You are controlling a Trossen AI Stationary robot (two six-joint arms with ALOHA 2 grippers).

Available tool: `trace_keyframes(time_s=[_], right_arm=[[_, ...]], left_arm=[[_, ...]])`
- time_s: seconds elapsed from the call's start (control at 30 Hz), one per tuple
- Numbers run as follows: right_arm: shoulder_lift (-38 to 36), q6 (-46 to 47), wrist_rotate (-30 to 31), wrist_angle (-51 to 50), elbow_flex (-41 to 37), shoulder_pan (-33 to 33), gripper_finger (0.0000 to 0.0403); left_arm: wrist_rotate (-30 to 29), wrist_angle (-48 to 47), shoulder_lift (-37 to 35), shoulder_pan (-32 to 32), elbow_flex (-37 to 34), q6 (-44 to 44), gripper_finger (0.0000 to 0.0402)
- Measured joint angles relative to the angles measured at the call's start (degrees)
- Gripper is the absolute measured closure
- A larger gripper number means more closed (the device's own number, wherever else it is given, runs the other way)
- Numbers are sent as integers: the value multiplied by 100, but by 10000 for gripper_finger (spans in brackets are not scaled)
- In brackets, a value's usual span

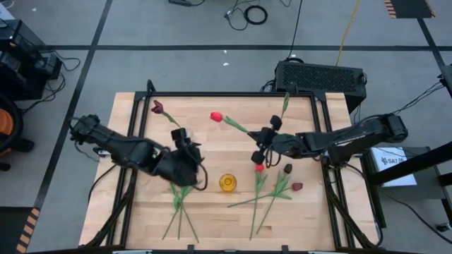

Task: Sort flowers into vase by color
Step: Put the top red flower into the yellow vase

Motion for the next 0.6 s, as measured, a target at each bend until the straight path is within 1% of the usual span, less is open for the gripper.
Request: trace_keyframes(time_s=[0.1, 0.17, 0.23, 0.3, 0.43, 0.6], right_arm=[[-202, 22, -58, 1028, -351, 40, 403], [-306, 9, -213, 1693, -466, 53, 403], [-366, -116, -435, 2343, -580, 111, 403], [-366, -272, -656, 3192, -688, 194, 403], [-298, -586, -1048, 4677, -931, 381, 403], [-57, -999, -1122, 6139, -1178, 629, 402]], left_arm=[[-513, 573, 2, -260, -180, -17, 169], [-999, 1084, 9, -399, -331, 50, 169], [-1406, 1702, 21, -518, -344, 380, 171], [-1382, 2178, -2, -561, -332, 593, 176], [-1052, 2758, 119, -563, -330, 781, 186], [-816, 3076, 524, -294, -332, 812, 191]])
